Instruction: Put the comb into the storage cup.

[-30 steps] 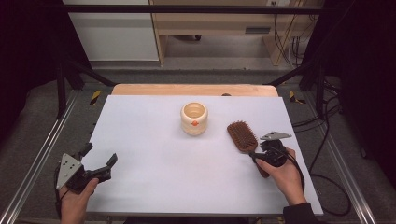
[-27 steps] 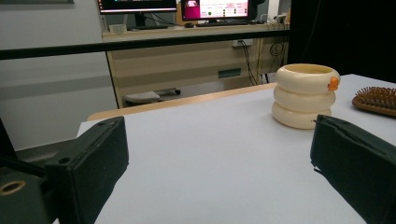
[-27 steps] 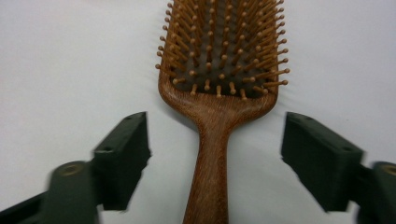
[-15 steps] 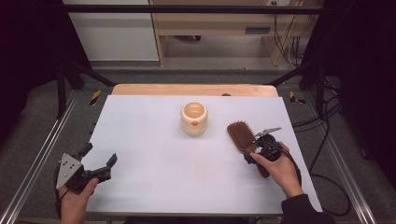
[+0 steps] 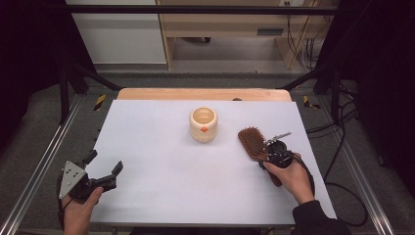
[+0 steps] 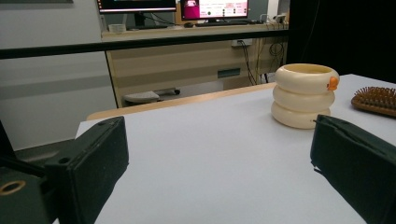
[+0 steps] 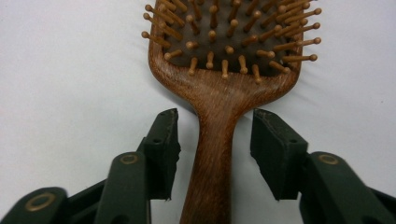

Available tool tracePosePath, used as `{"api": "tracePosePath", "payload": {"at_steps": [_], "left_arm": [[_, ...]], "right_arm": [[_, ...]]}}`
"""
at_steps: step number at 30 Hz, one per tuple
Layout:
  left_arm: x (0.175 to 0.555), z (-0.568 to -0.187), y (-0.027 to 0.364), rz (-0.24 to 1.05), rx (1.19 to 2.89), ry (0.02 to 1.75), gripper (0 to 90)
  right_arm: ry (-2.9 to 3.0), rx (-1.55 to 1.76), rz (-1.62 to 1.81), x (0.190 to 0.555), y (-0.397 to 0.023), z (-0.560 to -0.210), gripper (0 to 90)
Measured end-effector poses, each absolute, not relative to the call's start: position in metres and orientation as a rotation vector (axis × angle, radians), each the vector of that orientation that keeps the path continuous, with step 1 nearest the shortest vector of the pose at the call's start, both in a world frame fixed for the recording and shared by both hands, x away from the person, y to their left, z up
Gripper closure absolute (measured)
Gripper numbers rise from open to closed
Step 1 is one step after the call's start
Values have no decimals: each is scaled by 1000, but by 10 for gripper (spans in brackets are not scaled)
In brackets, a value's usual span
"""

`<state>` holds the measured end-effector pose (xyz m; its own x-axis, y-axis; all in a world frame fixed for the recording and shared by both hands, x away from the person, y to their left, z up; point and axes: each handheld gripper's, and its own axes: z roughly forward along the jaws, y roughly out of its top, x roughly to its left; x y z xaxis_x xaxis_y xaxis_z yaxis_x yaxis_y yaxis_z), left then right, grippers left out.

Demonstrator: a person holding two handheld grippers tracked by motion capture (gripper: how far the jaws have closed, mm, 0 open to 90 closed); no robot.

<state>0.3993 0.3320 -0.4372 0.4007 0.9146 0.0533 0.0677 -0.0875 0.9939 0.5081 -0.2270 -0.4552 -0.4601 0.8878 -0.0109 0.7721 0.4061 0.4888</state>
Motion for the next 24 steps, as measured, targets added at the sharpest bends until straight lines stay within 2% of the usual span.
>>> {"api": "tracePosePath", "payload": {"at_steps": [11, 19, 24], "left_arm": [[399, -437, 332, 910, 1491, 922, 44], [399, -437, 332, 910, 1491, 922, 44], [399, -437, 331, 911, 1494, 919, 45]], "right_arm": [[2415, 1438, 607, 509, -233, -457, 631], [2441, 1420, 584, 512, -232, -457, 646], [2456, 1427, 577, 514, -233, -457, 688]]}}
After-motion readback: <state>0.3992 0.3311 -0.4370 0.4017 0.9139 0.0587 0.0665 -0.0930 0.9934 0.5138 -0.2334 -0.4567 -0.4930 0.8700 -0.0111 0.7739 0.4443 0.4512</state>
